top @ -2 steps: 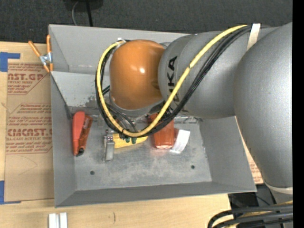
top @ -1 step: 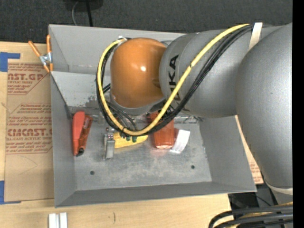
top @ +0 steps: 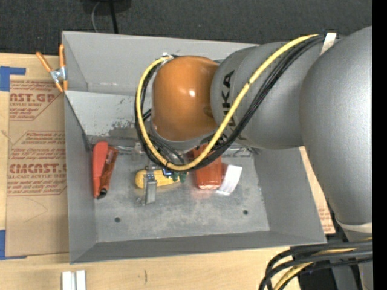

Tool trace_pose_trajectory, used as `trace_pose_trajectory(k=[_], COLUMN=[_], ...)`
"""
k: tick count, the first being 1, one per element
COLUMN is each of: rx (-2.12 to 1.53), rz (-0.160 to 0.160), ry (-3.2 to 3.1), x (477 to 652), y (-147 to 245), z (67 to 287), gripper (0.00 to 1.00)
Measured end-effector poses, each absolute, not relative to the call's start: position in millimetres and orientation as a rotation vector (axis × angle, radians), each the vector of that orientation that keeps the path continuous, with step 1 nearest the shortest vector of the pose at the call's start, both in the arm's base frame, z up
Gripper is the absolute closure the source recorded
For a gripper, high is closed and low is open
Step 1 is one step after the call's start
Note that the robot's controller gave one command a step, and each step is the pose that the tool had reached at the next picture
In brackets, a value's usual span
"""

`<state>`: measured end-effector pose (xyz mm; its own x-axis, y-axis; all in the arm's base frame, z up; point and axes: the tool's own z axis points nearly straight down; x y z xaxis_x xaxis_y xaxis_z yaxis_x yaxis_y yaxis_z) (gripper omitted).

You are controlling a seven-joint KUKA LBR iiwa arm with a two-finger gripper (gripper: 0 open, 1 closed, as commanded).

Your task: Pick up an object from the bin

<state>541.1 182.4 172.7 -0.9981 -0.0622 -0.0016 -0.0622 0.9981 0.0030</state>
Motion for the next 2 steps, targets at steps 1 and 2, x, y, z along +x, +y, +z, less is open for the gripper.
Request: trace_pose_trajectory(k=[1, 2], rx=[-0.069, -0.268], rz=[0.003, 0.004], ry=[3.143, 3.13], x=[513.6, 513.2], y=[151, 139], z=[167, 157], gripper=[0.0, 0.0])
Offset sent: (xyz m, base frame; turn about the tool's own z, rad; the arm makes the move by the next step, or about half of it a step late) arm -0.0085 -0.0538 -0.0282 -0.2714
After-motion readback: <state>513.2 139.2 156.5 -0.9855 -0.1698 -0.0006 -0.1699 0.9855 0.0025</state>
